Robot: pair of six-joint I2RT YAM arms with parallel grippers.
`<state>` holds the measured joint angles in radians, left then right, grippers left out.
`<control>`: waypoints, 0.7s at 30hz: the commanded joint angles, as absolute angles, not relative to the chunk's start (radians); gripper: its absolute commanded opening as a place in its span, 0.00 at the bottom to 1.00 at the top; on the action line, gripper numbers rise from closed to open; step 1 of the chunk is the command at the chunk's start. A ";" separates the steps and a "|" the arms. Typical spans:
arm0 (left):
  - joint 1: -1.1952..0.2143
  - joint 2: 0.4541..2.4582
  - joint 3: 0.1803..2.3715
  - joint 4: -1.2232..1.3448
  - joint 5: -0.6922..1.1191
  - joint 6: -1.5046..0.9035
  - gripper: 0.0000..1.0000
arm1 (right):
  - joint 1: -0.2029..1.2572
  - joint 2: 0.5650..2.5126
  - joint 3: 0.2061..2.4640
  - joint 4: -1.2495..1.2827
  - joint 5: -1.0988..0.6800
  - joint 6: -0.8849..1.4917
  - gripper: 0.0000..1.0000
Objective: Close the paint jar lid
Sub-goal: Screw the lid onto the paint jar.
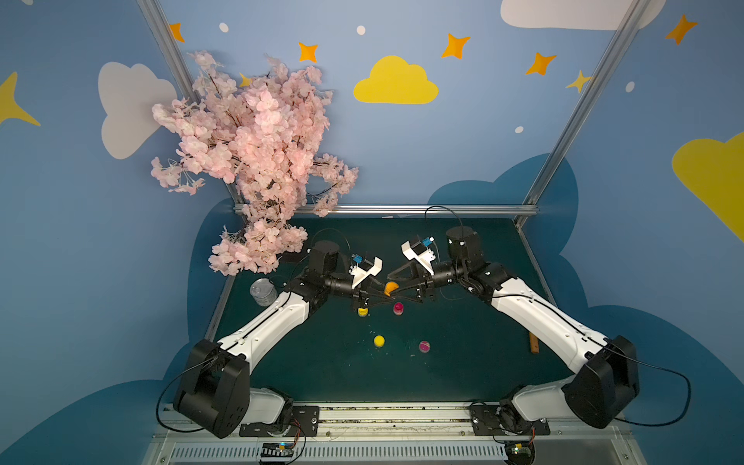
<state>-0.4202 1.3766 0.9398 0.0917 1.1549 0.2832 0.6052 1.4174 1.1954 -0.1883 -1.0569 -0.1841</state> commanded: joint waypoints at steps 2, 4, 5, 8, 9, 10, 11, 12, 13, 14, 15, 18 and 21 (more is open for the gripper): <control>-0.423 1.364 0.959 0.106 1.160 0.285 0.26 | 0.613 1.429 1.213 -0.206 -1.048 -0.197 0.62; -0.423 1.362 0.959 0.106 1.158 0.285 0.26 | 0.615 1.431 1.218 -0.210 -1.048 -0.199 0.60; -0.424 1.362 0.960 0.107 1.158 0.285 0.26 | 0.617 1.433 1.218 -0.213 -1.046 -0.199 0.58; -0.424 1.363 0.960 0.107 1.157 0.285 0.26 | 0.617 1.434 1.219 -0.217 -1.041 -0.204 0.55; -0.424 1.362 0.962 0.107 1.157 0.285 0.26 | 0.620 1.434 1.220 -0.220 -1.042 -0.206 0.54; -0.423 1.363 0.962 0.107 1.157 0.285 0.26 | 0.621 1.434 1.219 -0.220 -1.040 -0.206 0.53; -0.423 1.361 0.962 0.107 1.156 0.285 0.26 | 0.621 1.434 1.220 -0.221 -1.036 -0.205 0.51; -0.423 1.361 0.962 0.107 1.155 0.285 0.26 | 0.623 1.434 1.219 -0.220 -1.033 -0.204 0.49; -0.424 1.361 0.962 0.107 1.155 0.285 0.26 | 0.622 1.436 1.219 -0.221 -1.031 -0.204 0.47; -0.423 1.362 0.962 0.107 1.154 0.285 0.26 | 0.623 1.435 1.220 -0.221 -1.029 -0.204 0.45; -0.423 1.362 0.963 0.107 1.153 0.285 0.26 | 0.624 1.435 1.220 -0.217 -1.025 -0.201 0.41; -0.423 1.361 0.963 0.108 1.142 0.285 0.26 | 0.626 1.436 1.221 -0.216 -1.020 -0.196 0.33; -0.423 1.359 0.962 0.115 1.110 0.285 0.26 | 0.626 1.438 1.220 -0.214 -1.013 -0.191 0.28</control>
<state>-0.4202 1.3766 0.9398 0.0975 1.1343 0.2764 0.6212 1.4281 1.1954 -0.2050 -1.0206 -0.2066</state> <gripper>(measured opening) 0.311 0.353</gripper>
